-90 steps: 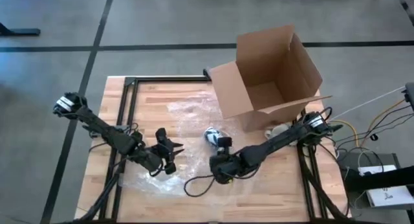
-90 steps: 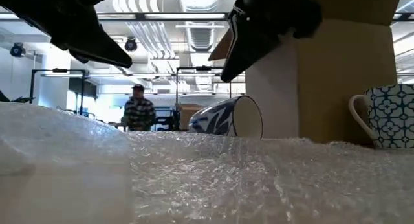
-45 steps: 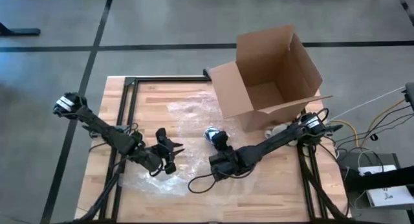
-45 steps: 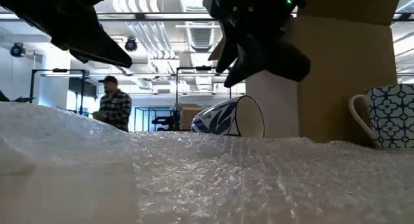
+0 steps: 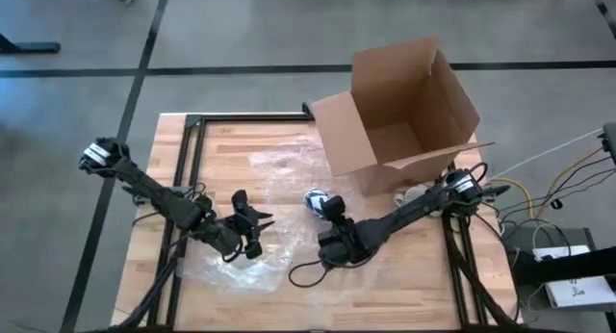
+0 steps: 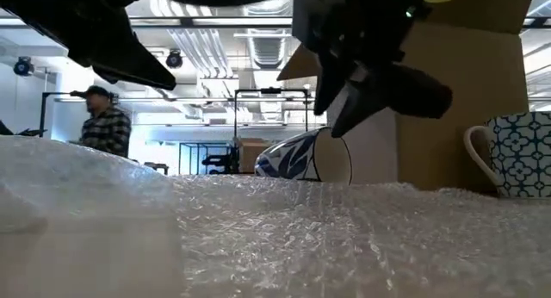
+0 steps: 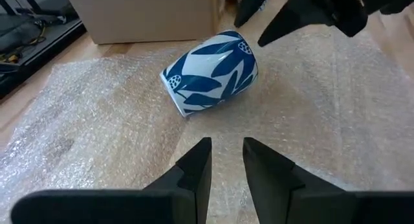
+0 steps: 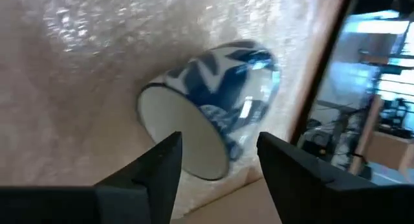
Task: Wrap mug
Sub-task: Wrap the blue mug with the right bubble wrap
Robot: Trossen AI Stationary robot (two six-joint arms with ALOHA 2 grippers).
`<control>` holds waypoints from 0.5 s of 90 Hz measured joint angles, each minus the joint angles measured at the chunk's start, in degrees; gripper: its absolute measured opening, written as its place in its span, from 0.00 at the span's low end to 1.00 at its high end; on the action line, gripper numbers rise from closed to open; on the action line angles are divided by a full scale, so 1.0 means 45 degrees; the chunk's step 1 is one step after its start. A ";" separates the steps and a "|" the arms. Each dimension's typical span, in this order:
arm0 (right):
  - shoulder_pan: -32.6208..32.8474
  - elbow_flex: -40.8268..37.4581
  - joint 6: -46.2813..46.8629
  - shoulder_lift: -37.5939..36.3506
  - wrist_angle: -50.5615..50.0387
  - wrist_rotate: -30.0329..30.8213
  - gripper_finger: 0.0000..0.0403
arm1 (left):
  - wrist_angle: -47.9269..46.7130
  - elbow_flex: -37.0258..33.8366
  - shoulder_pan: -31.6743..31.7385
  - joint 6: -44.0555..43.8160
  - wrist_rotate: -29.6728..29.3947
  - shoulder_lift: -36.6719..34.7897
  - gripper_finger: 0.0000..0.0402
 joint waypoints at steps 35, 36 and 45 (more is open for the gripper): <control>-0.0393 -0.0267 0.0442 0.0916 0.1755 0.1548 0.31 | 0.0044 0.0000 0.0010 0.0004 -0.0019 0.0000 0.19; -0.0394 -0.0265 0.0442 0.0919 0.1884 0.1564 0.31 | 0.0044 0.0000 0.0010 0.0001 -0.0019 0.0000 0.19; -0.0413 -0.0108 0.0442 0.0928 0.2854 0.1524 0.26 | 0.0044 0.0000 0.0010 0.0000 -0.0019 0.0000 0.19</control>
